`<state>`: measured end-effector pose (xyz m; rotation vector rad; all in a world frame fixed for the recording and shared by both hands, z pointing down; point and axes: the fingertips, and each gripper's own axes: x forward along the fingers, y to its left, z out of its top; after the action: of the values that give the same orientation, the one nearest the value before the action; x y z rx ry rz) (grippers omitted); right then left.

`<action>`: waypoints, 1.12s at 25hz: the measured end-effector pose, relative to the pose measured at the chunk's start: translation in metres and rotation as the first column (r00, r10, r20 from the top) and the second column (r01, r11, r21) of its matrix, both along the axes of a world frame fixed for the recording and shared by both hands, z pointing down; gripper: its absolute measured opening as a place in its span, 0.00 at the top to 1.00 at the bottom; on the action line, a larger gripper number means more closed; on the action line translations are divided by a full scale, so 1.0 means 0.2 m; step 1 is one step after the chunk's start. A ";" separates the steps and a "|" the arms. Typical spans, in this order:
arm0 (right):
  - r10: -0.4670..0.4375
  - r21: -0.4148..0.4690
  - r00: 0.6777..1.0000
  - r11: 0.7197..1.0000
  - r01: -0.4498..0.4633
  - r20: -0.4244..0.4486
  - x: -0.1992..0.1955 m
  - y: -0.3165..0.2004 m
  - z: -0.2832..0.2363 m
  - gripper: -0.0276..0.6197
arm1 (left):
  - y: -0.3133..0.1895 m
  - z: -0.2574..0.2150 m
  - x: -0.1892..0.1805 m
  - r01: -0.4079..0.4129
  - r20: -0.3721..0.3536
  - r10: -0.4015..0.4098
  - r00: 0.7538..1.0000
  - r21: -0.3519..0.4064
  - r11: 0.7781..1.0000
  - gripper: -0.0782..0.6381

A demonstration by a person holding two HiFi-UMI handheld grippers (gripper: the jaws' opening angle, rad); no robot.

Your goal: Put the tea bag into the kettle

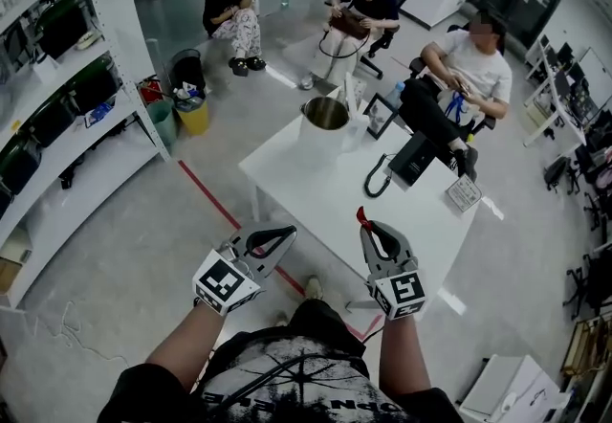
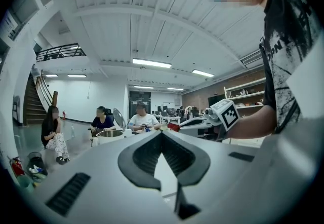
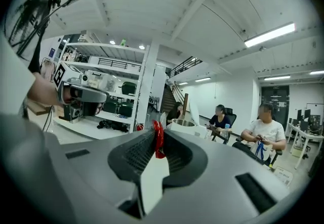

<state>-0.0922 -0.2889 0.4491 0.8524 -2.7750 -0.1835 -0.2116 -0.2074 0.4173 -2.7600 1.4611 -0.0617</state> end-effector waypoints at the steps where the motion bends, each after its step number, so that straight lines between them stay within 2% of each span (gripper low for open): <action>1: -0.006 0.001 1.000 1.000 0.006 -0.001 -0.02 -0.01 0.00 0.87 | 0.00 0.00 -0.01 0.005 -0.001 -0.005 1.000 0.000 1.000 0.88; 7: -0.020 -0.003 1.000 1.000 0.020 -0.008 -0.15 -0.15 -0.01 0.87 | -0.10 0.00 -0.10 0.043 -0.020 -0.043 0.999 -0.001 0.999 0.88; 14: -0.026 -0.012 1.000 1.000 0.026 -0.009 -0.34 -0.43 0.00 0.87 | -0.33 0.01 -0.25 0.062 -0.038 -0.063 0.997 -0.013 0.998 0.88; 20: -0.037 -0.002 0.999 0.999 0.037 -0.026 -0.53 -0.70 0.02 0.87 | -0.59 0.04 -0.33 0.040 -0.016 -0.040 0.999 -0.021 0.999 0.88; 28: -0.026 -0.016 0.998 1.000 0.025 -0.057 -0.73 -1.00 0.04 0.87 | -0.90 0.07 -0.41 0.011 -0.040 -0.013 0.999 -0.053 0.999 0.88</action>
<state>-0.2374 -0.4899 0.4580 0.7956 -2.7317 -0.1882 -0.2932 -0.3867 0.4318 -2.8102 1.5077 -0.0465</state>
